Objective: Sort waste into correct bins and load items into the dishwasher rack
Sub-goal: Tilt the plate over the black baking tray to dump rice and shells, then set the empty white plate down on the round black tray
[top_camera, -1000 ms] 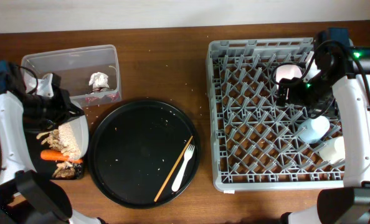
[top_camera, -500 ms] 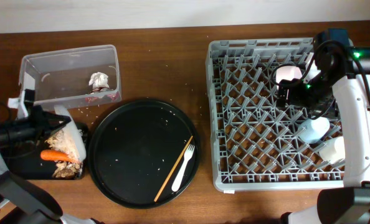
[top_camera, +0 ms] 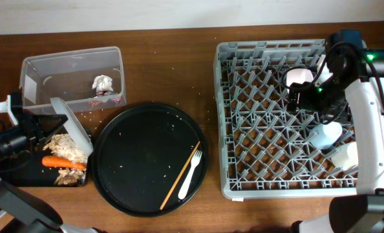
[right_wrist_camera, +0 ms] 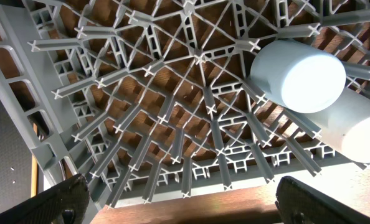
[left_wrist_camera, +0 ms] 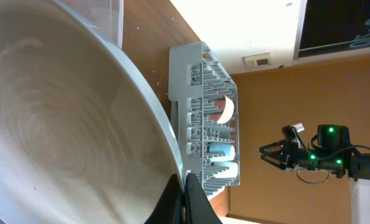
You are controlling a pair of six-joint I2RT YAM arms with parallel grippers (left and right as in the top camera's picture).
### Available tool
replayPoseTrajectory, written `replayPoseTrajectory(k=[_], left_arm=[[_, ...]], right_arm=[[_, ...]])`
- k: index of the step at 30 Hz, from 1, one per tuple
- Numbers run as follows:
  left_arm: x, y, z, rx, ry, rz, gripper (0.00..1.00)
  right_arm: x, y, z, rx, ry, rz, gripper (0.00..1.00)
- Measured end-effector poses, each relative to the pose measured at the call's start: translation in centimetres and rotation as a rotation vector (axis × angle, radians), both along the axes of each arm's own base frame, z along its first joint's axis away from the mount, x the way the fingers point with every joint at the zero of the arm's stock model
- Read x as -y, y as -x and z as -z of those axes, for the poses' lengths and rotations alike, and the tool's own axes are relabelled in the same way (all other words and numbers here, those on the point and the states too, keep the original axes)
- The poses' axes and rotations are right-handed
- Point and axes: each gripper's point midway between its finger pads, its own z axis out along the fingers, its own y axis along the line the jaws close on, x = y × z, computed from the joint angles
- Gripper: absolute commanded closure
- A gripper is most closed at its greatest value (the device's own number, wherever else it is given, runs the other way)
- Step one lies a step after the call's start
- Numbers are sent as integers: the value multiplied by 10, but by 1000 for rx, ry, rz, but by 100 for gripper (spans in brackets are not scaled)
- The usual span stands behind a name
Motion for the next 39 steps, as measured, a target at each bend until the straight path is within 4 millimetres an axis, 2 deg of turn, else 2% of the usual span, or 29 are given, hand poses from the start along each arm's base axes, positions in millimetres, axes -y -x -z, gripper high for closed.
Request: replayPoseTrajectory(k=[7, 10, 11, 18, 21, 31, 34, 37, 39], left_arm=[[-1, 1, 3, -7, -16, 4, 100], [-15, 9, 24, -129, -91, -22, 100], [-18, 12, 24, -142, -78, -35, 100], [-34, 17, 7, -59, -10, -111, 100], [-25, 19, -11, 11, 60, -107, 100], [-26, 17, -18, 78, 48, -104, 100], [-31, 20, -10, 18, 32, -121, 100], [-28, 18, -25, 107, 47, -126, 100], [-28, 17, -27, 135, 31, -124, 100]], right_arm=[[0, 0, 0, 0, 0, 0, 2], [0, 0, 0, 0, 0, 0, 2], [0, 0, 0, -2, 0, 0, 2], [0, 2, 0, -9, 0, 0, 2], [0, 3, 0, -11, -1, 0, 2], [0, 3, 0, -12, -1, 0, 2], [0, 3, 0, -11, -1, 0, 2], [0, 4, 0, -17, -1, 0, 2], [0, 4, 0, -16, -1, 0, 2]])
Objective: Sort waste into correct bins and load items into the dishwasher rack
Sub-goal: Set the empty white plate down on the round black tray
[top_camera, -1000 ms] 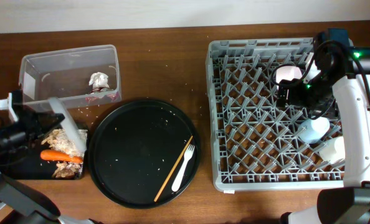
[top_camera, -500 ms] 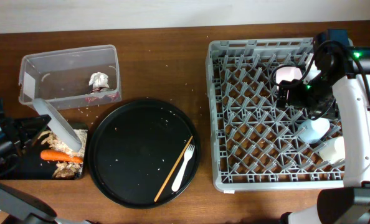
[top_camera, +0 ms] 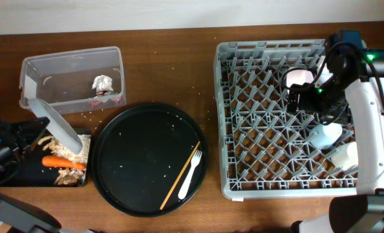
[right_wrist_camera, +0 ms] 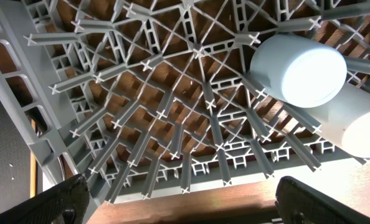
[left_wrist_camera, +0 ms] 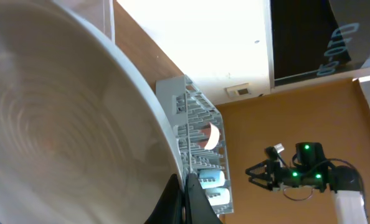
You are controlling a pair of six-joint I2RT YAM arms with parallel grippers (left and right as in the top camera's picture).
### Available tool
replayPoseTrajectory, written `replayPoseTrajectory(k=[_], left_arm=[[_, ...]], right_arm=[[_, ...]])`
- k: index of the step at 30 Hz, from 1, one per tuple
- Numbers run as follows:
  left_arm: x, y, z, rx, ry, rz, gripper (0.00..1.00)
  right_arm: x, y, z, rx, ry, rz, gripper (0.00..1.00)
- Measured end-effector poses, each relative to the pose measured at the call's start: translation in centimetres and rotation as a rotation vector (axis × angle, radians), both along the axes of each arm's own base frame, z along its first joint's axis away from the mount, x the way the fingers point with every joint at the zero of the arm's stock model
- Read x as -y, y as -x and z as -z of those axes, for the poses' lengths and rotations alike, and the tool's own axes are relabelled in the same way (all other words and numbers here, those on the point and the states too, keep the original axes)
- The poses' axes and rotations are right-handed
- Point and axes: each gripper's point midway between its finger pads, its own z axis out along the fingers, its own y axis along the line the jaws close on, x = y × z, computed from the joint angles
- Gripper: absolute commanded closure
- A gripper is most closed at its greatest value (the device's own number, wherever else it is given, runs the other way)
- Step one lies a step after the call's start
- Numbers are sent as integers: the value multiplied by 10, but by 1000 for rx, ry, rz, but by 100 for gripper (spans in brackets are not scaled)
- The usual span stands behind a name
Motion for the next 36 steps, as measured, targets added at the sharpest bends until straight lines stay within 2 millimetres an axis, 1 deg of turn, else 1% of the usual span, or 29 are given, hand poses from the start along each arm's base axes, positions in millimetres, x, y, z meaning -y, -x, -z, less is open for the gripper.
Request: replayPoseTrajectory(k=[3, 6, 7, 8, 9, 10, 11, 12, 13, 14, 15, 16, 18, 20, 21, 23, 24, 26, 27, 28, 31, 32, 33, 34, 35, 36], left_arm=[[1, 1, 0, -3, 5, 0, 100], [8, 0, 0, -10, 11, 21, 100], [27, -5, -2, 7, -9, 86, 100], [38, -7, -3, 16, -26, 128, 100], [66, -10, -4, 39, -72, 227, 99], [86, -11, -5, 52, -101, 298, 99], [100, -11, -3, 59, -128, 353, 100], [131, -9, 1, 68, -174, 469, 100], [154, -8, 9, 62, -217, 563, 100], [168, -9, 17, 52, -261, 620, 99], [194, -8, 35, 0, -364, 719, 99], [203, -9, 44, -34, -412, 747, 100], [216, -17, 74, -163, -641, 748, 99], [229, -23, 94, -284, -825, 674, 100], [233, -26, 98, -305, -874, 642, 100], [241, -33, 104, -321, -940, 574, 100], [248, -32, 110, -333, -958, 553, 100], [257, -26, 124, -373, -966, 523, 100], [259, -19, 137, -408, -968, 510, 100], [259, -14, 146, -431, -968, 503, 100], [266, -7, 170, -439, -974, 491, 99], [271, -6, 176, -425, -978, 493, 92], [274, -5, 180, -417, -981, 495, 79], [276, -3, 183, -415, -983, 497, 69], [280, -4, 183, -402, -980, 496, 66], [283, -6, 182, -389, -978, 496, 58]], right_arm=[[0, 0, 0, 0, 0, 0, 2], [0, 0, 0, -1, 0, 0, 2], [0, 1, 0, -5, 0, 0, 2], [0, 1, 0, -4, 0, 0, 2], [0, 2, 0, -7, 0, 0, 2], [0, 1, 0, -6, 0, 0, 2], [0, 2, 0, -7, 0, 0, 2], [0, 2, 0, -7, -1, 0, 2], [0, 2, 0, -6, -1, 0, 2], [0, 2, 0, -7, -1, 0, 2], [0, 2, 0, -8, 0, 0, 2], [0, 1, 0, -6, 0, 0, 2], [0, 2, 0, -7, -1, 0, 2], [0, 2, 0, -7, 0, -1, 2], [0, 2, 0, -6, -1, 0, 2], [0, 2, 0, -7, 0, 0, 2], [0, 2, 0, -6, -1, 0, 2], [0, 2, 0, -7, -1, -1, 2], [0, 2, 0, -7, -1, 0, 2], [0, 1, 0, -6, -1, 0, 2], [0, 2, 0, -7, -1, 0, 2], [0, 2, 0, -7, -1, 0, 2], [0, 2, 0, -7, 0, 0, 2], [0, 2, 0, -7, 0, 0, 2], [0, 2, 0, -7, 0, 0, 2], [0, 2, 0, -7, 0, -1, 2]])
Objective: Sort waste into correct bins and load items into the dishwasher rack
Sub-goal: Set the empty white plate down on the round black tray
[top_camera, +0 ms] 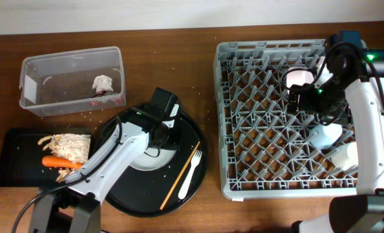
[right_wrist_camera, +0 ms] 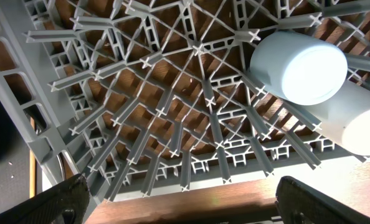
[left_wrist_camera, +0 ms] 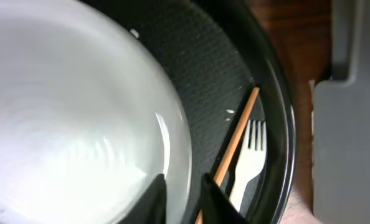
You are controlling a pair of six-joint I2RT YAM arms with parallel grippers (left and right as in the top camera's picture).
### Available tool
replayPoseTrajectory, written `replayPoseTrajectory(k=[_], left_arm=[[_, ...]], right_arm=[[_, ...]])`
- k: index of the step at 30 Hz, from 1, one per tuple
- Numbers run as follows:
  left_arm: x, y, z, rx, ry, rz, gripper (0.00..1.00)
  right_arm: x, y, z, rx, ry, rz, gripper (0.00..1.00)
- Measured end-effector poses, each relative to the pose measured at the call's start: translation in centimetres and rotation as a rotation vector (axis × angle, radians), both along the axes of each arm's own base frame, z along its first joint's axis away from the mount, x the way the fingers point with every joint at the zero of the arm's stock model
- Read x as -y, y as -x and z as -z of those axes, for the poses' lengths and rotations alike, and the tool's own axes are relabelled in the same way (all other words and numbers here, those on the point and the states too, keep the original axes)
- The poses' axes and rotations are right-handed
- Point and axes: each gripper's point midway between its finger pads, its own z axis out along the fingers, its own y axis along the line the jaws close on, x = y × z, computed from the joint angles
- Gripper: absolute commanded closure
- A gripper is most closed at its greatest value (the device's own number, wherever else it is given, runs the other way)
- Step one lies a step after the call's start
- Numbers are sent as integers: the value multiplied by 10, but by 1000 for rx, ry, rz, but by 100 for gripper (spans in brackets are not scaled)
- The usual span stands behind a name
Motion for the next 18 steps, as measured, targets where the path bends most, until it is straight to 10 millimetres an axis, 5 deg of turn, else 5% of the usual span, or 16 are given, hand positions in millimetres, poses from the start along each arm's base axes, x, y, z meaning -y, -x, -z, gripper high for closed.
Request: replayPoseTrajectory(k=[1, 4, 6, 10, 12, 14, 18], left_arm=[[1, -1, 0, 6, 3, 0, 49], [-4, 3, 1, -20, -9, -9, 44], [-24, 9, -10, -72, -26, -58, 40], [-108, 8, -60, -33, -26, -317, 13], [-159, 20, -74, -33, -50, -479, 7], [-199, 28, -78, -39, -68, -617, 7], [-233, 40, -73, -72, -77, -747, 6]], right_arm=[[0, 0, 0, 0, 0, 1, 2], [0, 0, 0, 0, 0, 1, 2], [0, 0, 0, 0, 0, -4, 2], [-11, -1, -1, 9, -59, -59, 2], [-29, -6, -3, 36, -109, -112, 1], [-68, -18, -5, 96, -131, -237, 2], [-211, -11, -8, 215, -201, -644, 2]])
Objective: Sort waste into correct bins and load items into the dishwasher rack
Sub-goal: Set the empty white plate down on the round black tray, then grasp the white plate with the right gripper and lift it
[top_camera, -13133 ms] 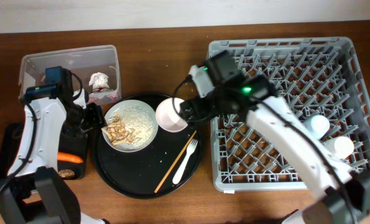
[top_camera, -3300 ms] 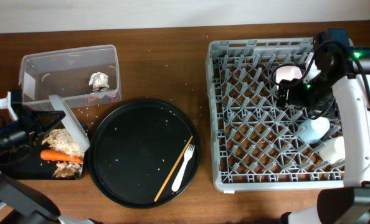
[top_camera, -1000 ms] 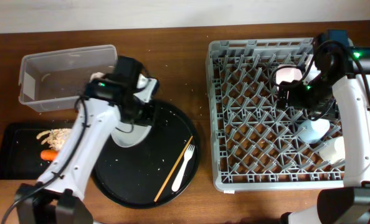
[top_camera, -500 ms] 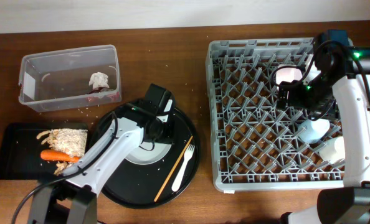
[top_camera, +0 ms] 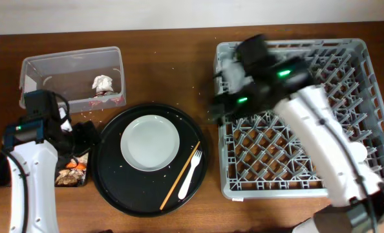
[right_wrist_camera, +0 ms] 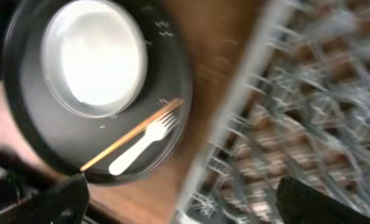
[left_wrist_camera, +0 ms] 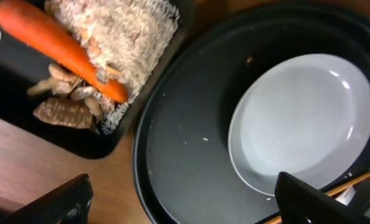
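A white plate (top_camera: 150,142) lies flat on the round black tray (top_camera: 114,188), with a white fork (top_camera: 188,175) and a wooden chopstick (top_camera: 179,179) at its right. My left gripper (top_camera: 82,136) stands open and empty between the food tray and the round tray. In the left wrist view the plate (left_wrist_camera: 303,130) is ahead on the right. My right gripper (top_camera: 219,107) hangs open and empty at the left edge of the grey dish rack (top_camera: 295,162). The blurred right wrist view looks down on the plate (right_wrist_camera: 94,59) and fork (right_wrist_camera: 141,149).
A black food tray (left_wrist_camera: 17,81) holds a carrot (left_wrist_camera: 54,50) and rice scraps, partly under my left arm. A clear plastic bin (top_camera: 72,77) with a crumpled tissue (top_camera: 103,83) stands at the back left. Crumbs lie scattered on the wooden table.
The plate was let go and lies flat on the round tray. My left gripper opened and is back at the left. My right arm went from the rack's right side to its left edge.
My left gripper held the plate tilted over the food tray at the first two moments, while my right gripper stayed open over the rack by the cups. Then the plate was over the round tray, still gripped. Now it rests there, free.
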You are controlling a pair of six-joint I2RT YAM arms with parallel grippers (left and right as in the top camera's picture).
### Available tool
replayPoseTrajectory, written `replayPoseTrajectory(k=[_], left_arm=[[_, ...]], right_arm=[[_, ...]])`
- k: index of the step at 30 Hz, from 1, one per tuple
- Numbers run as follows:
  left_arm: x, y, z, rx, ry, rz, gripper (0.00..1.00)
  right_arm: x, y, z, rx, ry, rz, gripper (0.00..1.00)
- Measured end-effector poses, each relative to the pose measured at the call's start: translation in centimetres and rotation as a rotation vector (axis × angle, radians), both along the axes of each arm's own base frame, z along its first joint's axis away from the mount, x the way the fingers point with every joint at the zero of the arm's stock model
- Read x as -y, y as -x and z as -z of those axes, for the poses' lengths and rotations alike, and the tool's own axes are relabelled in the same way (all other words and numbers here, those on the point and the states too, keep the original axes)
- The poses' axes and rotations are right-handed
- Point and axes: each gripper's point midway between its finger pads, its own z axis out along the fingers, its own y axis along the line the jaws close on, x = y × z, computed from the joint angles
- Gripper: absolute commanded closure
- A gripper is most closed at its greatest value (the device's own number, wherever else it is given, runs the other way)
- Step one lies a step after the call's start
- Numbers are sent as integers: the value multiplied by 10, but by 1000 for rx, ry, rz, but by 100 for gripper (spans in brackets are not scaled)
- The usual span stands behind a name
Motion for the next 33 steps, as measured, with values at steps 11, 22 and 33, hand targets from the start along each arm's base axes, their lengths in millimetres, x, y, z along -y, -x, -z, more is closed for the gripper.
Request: replayPoseTrajectory(k=[11, 22, 33], left_arm=[[-6, 10, 10, -41, -19, -16, 7], [-7, 9, 10, -38, -24, -17, 5], [-7, 9, 11, -40, -27, -18, 4]], right_arm=[[-121, 1, 159, -174, 143, -48, 20], [-122, -1, 219, -257, 199, 32, 96], [7, -74, 40, 66, 338, 336, 96]])
